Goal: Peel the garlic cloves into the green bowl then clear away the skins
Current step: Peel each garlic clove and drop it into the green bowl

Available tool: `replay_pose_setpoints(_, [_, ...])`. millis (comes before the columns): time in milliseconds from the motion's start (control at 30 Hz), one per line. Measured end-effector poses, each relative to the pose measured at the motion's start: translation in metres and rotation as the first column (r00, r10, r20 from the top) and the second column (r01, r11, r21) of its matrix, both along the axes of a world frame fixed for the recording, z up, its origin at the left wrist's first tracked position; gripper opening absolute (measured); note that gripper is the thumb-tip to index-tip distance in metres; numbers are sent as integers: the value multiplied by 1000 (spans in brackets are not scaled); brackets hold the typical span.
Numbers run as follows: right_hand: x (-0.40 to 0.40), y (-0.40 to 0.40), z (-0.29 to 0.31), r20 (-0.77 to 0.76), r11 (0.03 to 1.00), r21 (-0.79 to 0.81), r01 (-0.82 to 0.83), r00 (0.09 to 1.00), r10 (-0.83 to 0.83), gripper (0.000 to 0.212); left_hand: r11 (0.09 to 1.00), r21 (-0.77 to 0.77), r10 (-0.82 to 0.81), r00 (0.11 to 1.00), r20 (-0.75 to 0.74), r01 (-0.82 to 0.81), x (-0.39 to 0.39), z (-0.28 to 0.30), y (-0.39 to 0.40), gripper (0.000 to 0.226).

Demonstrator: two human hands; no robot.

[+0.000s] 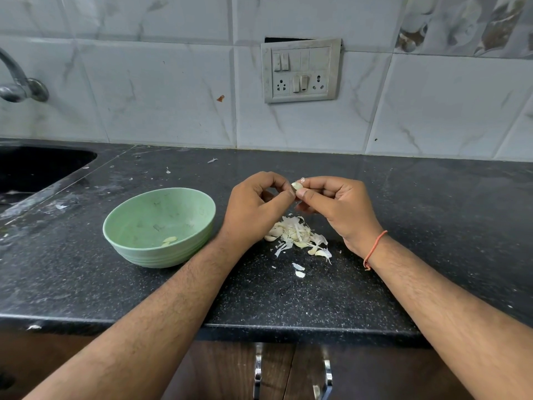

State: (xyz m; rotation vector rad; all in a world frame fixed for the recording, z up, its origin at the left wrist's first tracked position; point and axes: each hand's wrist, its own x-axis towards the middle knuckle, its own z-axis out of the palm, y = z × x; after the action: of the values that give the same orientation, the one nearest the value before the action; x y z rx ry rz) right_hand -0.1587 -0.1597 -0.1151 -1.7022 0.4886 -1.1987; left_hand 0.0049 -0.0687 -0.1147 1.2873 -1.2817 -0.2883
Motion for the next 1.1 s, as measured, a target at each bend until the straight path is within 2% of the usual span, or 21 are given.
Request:
replay_pose_setpoints(267, [-3, -1, 0, -63, 999, 40, -11, 998, 14, 14, 996, 39, 78, 997, -1, -78, 0, 0, 0, 6])
replay_pose_setpoints(367, [-2, -1, 0, -79, 999, 47, -26, 996, 30, 14, 998, 38, 56, 998, 11, -56, -1, 1, 1, 1])
replay_pose_setpoints(600, [-2, -2, -1, -93, 998, 53, -38, 995, 43, 15, 998, 6, 69, 997, 42, -69, 3, -2, -1, 7])
replay_pose_setpoints(1100, [-2, -1, -1, -101, 1000, 16, -25, 995, 26, 13, 1000, 9, -23, 1000, -19, 23, 4, -5, -2, 7])
